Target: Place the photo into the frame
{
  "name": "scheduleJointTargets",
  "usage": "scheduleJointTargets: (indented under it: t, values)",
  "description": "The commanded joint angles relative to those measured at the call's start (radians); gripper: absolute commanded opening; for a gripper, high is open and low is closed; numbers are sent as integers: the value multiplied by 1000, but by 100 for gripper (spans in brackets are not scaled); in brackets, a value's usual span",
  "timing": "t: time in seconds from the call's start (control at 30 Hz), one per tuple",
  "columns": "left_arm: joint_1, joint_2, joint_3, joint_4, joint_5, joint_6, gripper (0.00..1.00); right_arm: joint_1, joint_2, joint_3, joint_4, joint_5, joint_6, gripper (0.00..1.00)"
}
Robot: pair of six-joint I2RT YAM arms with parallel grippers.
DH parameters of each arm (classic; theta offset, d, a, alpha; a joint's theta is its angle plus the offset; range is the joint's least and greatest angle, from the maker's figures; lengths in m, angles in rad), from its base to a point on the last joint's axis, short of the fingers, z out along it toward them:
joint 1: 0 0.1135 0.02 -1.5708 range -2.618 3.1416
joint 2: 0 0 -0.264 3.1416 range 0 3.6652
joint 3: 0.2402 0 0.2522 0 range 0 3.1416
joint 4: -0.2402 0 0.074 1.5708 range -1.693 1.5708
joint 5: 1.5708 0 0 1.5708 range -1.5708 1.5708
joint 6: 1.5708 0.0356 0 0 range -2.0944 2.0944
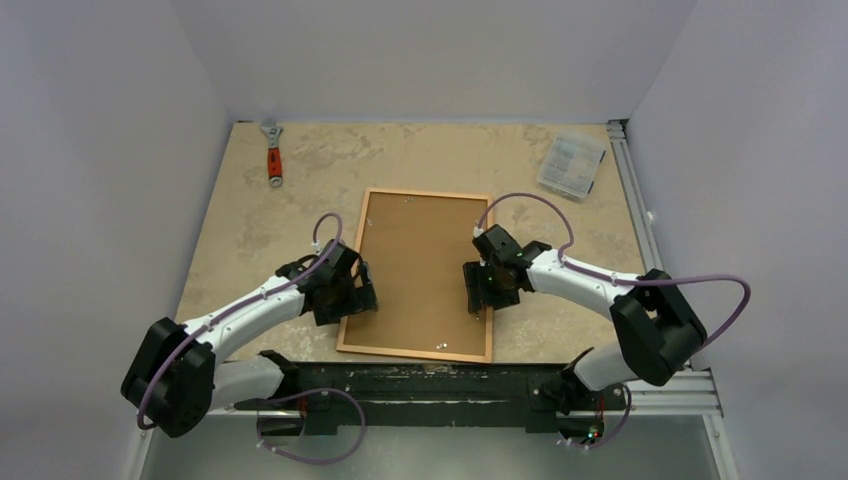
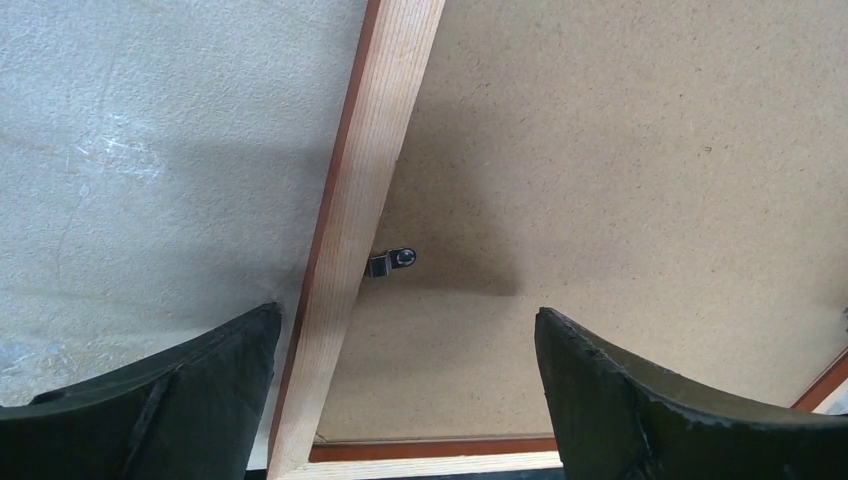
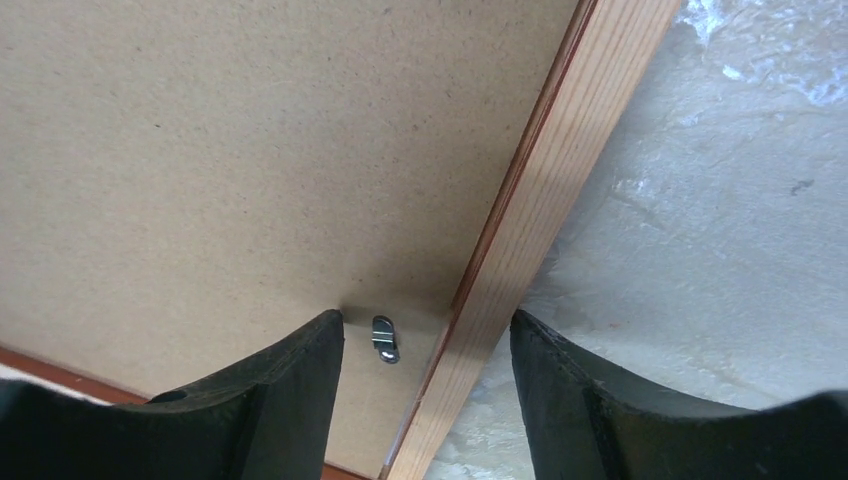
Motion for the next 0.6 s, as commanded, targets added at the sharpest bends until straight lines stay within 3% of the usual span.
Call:
scheduleJointTargets:
  t: [0.0, 0.13, 0.23, 0.3, 0.57]
  values:
    - [4, 16, -6, 31, 19, 0, 95, 51, 32, 9, -100, 104, 11, 58]
    - [3, 17, -5, 26, 16, 2, 95, 83, 58, 6, -108, 141, 25, 45]
    - [3, 17, -8, 23, 15, 3, 95, 85, 71, 8, -114, 166, 30, 15]
    - [3, 16, -8, 21, 14, 3, 95, 85, 69, 13, -119, 184, 33, 3]
    - [4, 24, -12, 38, 31, 10, 94, 80, 47, 37, -118, 154, 43, 0]
